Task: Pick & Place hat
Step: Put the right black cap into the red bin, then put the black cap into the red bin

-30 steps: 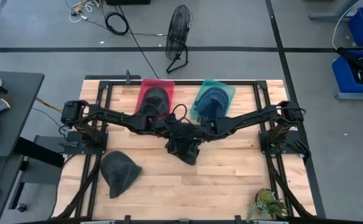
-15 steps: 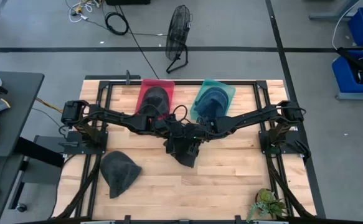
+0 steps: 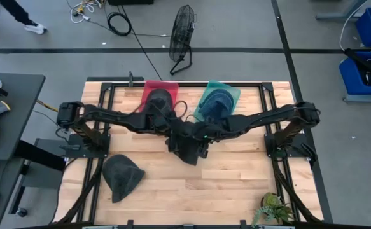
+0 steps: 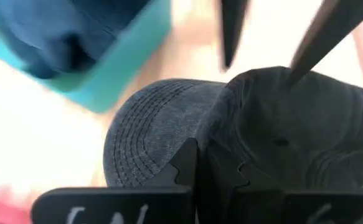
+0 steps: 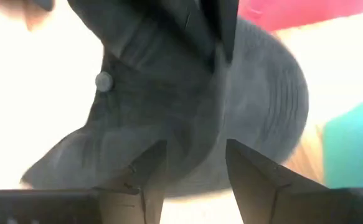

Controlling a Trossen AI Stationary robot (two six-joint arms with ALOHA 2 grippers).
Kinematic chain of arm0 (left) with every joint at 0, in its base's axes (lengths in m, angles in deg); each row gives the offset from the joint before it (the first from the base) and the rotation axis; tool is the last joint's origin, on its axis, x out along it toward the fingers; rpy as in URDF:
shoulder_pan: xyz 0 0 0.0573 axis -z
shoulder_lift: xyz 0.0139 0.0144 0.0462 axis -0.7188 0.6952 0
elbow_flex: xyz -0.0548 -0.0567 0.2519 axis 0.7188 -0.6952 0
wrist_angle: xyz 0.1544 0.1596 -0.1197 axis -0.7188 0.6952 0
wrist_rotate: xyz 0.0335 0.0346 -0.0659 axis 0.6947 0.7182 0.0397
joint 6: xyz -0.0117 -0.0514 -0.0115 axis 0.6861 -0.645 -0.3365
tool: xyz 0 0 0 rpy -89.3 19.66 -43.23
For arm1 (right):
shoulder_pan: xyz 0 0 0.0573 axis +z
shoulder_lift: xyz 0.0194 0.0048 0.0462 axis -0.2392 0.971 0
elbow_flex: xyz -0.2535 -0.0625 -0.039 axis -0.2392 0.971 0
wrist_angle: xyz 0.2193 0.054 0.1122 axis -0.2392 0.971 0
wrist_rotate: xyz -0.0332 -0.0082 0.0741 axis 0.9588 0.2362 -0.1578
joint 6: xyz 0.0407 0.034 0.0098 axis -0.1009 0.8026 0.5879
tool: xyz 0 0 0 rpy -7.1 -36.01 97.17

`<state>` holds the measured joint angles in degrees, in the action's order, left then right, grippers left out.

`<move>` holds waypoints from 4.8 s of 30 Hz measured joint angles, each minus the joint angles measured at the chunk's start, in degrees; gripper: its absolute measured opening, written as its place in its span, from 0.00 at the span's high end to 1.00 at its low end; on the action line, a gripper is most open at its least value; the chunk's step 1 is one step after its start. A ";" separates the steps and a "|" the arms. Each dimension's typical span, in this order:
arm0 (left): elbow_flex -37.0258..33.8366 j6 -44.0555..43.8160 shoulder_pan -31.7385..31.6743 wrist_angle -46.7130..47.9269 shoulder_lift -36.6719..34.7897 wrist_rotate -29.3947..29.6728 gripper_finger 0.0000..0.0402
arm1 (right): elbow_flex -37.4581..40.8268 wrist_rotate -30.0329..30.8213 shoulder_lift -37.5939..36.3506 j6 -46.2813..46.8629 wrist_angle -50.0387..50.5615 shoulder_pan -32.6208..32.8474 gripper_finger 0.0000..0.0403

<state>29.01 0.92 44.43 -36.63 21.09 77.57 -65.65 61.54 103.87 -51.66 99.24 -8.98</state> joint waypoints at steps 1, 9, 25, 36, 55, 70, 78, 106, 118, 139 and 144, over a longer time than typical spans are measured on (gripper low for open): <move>0.00 0.05 -0.36 0.27 -1.06 0.48 0.95 | -0.07 0.02 -1.19 0.10 0.99 0.02 0.58; 0.00 2.12 -3.59 10.59 -16.33 16.29 0.95 | -0.17 3.34 -10.18 2.10 12.54 0.13 0.60; 0.02 -6.06 -21.73 25.45 -19.80 27.62 0.94 | -0.07 9.53 -12.11 3.30 14.95 0.07 0.63; 0.04 3.09 -28.93 19.22 -3.78 21.28 0.95 | -0.07 10.98 -12.08 3.27 14.83 0.07 0.63; 0.04 32.65 -31.14 12.61 -5.84 15.90 0.96 | -0.07 10.97 -12.04 2.88 14.93 0.07 0.63; 0.07 27.87 -32.35 13.16 -8.31 -4.19 0.96 | -0.07 10.95 -12.02 3.30 14.82 0.04 0.63; 0.07 31.90 -32.46 11.26 -5.65 4.76 0.96 | -0.07 10.91 -12.02 3.54 14.67 0.07 0.63; 8.19 18.50 -25.02 28.80 -9.26 0.10 0.59 | -0.07 10.91 -12.02 3.52 11.96 0.07 0.63; 4.75 -6.27 -7.18 46.08 -21.10 -9.52 0.66 | -0.07 10.91 -12.02 3.50 12.10 0.07 0.63; -12.57 -58.56 28.76 50.32 -24.48 -7.94 0.66 | -0.07 10.94 -12.02 1.60 12.28 0.07 0.63; -13.14 -65.84 34.63 49.88 -24.45 -6.03 0.66 | -0.07 10.93 -12.02 1.97 12.24 0.07 0.63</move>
<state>15.87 -64.91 79.06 13.25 -3.36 71.54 -65.71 72.47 91.86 -49.69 111.48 -8.91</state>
